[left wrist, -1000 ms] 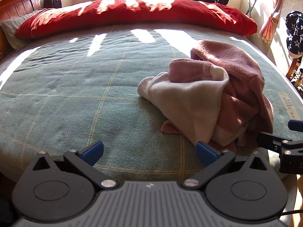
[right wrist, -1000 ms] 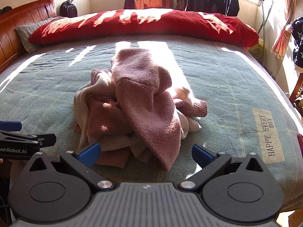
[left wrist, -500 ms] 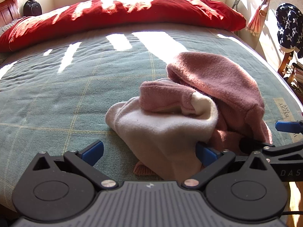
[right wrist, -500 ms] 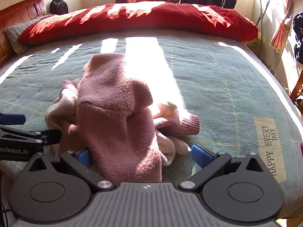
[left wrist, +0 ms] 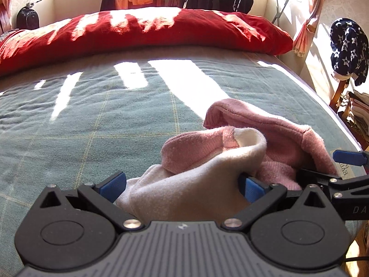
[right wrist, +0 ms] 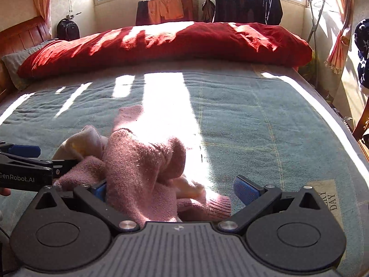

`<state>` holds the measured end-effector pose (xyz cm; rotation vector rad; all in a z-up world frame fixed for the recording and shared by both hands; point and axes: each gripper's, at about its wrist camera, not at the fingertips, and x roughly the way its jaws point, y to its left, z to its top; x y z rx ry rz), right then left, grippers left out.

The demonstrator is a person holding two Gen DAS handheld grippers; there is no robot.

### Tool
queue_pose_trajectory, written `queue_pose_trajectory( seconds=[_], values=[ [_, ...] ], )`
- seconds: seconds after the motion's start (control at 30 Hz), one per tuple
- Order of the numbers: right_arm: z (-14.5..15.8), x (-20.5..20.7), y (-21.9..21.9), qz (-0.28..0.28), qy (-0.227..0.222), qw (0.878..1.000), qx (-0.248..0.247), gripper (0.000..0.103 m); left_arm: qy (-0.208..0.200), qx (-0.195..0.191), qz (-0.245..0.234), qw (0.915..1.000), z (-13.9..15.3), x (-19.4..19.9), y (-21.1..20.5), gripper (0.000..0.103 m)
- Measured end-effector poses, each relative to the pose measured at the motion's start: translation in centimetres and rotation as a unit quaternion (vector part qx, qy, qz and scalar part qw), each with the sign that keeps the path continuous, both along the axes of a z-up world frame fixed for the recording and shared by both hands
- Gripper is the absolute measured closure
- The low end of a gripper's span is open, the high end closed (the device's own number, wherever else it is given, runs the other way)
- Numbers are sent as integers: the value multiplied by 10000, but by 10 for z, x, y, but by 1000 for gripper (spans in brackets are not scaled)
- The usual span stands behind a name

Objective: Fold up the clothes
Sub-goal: 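Lower both grippers onto the sweater pile and close on its fabric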

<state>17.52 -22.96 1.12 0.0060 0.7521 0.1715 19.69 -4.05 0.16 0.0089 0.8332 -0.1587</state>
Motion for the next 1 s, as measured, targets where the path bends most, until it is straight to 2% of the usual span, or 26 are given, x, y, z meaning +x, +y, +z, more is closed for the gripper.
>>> queue_pose_trajectory(
  seconds=[0.13, 0.37, 0.57, 0.67, 0.8, 1.0],
  values=[
    [-3, -12, 7, 127, -26, 9998, -178, 0, 60, 47, -101, 9999, -12, -11, 1, 0],
    [-17, -40, 20, 475, 9, 9982, -359, 0, 185, -128, -395, 9990, -37, -23, 17, 0],
    [-8, -70, 40, 1196, -492, 9900, -571, 0, 292, -279, -647, 9971, -59, -34, 30, 0],
    [-19, -71, 48, 1518, -489, 9850, -660, 0, 305, -359, -793, 9957, -69, -38, 36, 0],
    [-41, -66, 52, 1663, -413, 9827, -709, 0, 463, -639, -881, 9930, -75, -32, 45, 0],
    [-63, -43, 24, 1644, 361, 9855, 201, 0, 416, -218, -1146, 9923, -73, -38, 35, 0]
  ],
)
